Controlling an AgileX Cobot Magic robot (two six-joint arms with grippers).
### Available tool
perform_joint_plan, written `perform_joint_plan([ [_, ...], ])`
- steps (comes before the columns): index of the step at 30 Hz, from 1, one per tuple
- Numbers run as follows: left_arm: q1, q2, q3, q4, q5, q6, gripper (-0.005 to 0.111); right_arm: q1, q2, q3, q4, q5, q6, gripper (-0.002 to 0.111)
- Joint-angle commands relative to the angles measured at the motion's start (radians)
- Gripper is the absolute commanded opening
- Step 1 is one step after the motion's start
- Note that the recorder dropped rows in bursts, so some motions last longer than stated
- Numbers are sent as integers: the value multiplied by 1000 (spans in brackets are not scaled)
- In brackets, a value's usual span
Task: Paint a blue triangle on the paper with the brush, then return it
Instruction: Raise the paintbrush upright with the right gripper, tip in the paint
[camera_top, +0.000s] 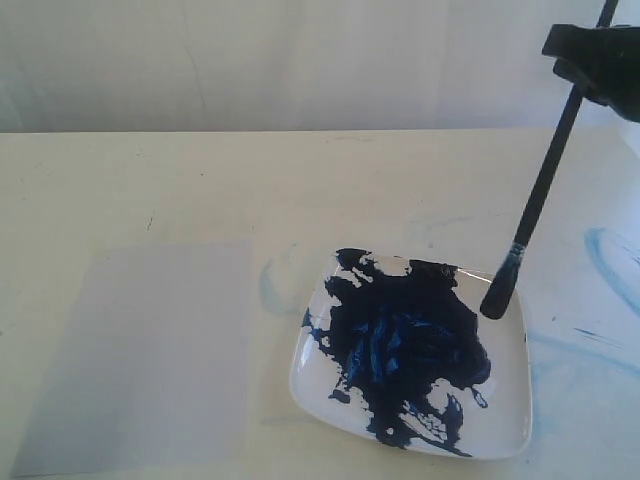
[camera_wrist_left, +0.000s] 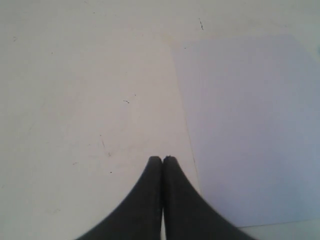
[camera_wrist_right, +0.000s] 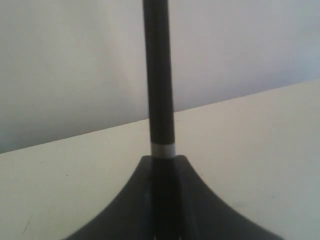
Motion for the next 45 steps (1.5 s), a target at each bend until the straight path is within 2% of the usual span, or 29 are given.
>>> perform_joint_plan([
  [1, -7, -4, 3, 0, 0, -3, 0, 1, -6, 19, 415, -188, -485, 0],
  [2, -7, -4, 3, 0, 0, -3, 0, 1, -6, 67, 598, -354, -663, 0],
  [4, -7, -4, 3, 0, 0, -3, 0, 1, -6, 123, 738, -454, -806, 0],
  [10, -7, -4, 3, 0, 0, -3, 0, 1, -6, 243, 779, -483, -977, 0],
  [14, -7, -4, 3, 0, 0, -3, 0, 1, -6, 299, 779, -541, -1031, 0],
  [25, -7, -4, 3, 0, 0, -3, 0, 1, -1, 364, 783, -553, -1104, 0],
  [34, -7, -4, 3, 0, 0, -3, 0, 1, 111, 381, 786, -687, -1169, 0],
  [45, -7, -4, 3, 0, 0, -3, 0, 1, 133, 381, 786, -658, -1229, 0],
])
